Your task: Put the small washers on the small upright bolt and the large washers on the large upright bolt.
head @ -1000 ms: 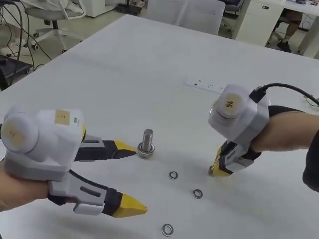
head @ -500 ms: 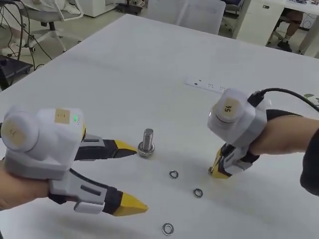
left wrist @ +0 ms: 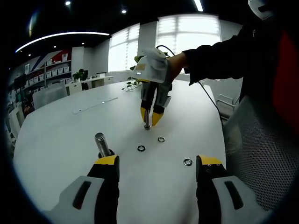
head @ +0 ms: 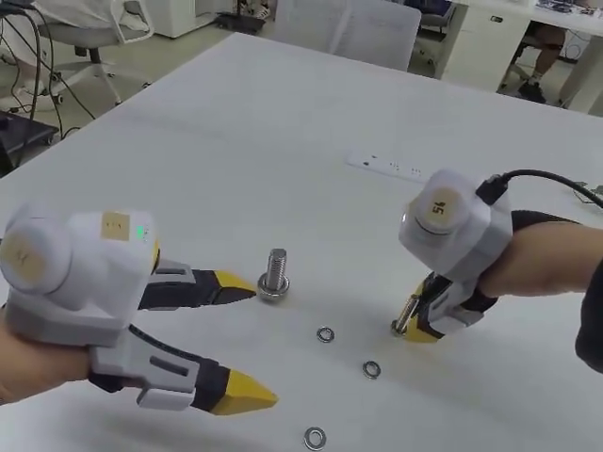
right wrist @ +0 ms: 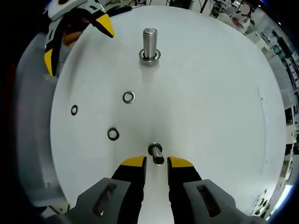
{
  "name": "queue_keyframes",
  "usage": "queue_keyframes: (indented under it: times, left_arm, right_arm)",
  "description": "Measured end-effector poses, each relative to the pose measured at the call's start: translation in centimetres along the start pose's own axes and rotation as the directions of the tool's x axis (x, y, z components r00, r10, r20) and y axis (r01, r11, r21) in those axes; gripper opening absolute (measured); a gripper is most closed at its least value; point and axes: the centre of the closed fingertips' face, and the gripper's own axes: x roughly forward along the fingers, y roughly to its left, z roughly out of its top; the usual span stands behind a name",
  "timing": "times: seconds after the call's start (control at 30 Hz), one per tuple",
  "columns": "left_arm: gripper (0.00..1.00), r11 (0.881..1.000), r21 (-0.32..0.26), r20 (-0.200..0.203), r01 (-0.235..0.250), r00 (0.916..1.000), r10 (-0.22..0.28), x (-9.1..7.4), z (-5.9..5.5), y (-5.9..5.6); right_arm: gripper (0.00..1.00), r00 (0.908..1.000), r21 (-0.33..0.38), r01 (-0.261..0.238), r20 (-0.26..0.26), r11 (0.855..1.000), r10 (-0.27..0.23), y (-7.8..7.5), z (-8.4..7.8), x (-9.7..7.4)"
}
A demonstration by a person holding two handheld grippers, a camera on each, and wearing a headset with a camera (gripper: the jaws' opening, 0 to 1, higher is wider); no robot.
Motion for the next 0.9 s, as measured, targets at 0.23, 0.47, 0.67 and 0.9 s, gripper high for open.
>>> queue_keyframes:
  times: [0.23,0.47,0.67,0.9]
  left_arm:
    - [0.66,1.0,0.003,0.001,0.004,1.0,-0.004,0.0,0.1,0.0]
    - [0.66,1.0,0.008,0.004,0.004,1.0,-0.004,-0.1,0.4,-0.1]
    - [0.66,1.0,0.013,0.005,0.0,1.0,0.0,-0.1,0.5,0.0]
    - [0.66,1.0,0.016,0.011,-0.005,0.9999,0.005,-0.2,0.6,0.1]
  right_arm:
    - [0.19,1.0,0.02,-0.002,0.001,1.0,0.002,0.6,-0.7,-0.5]
    - [0.19,0.9999,0.039,0.01,0.012,0.999,-0.01,1.0,-1.1,-1.3]
    - [0.19,0.9997,0.042,0.014,0.021,0.999,-0.015,2.2,-1.2,-1.8]
    - [0.19,0.9993,0.037,-0.001,0.039,0.999,-0.001,4.2,-0.8,-2.4]
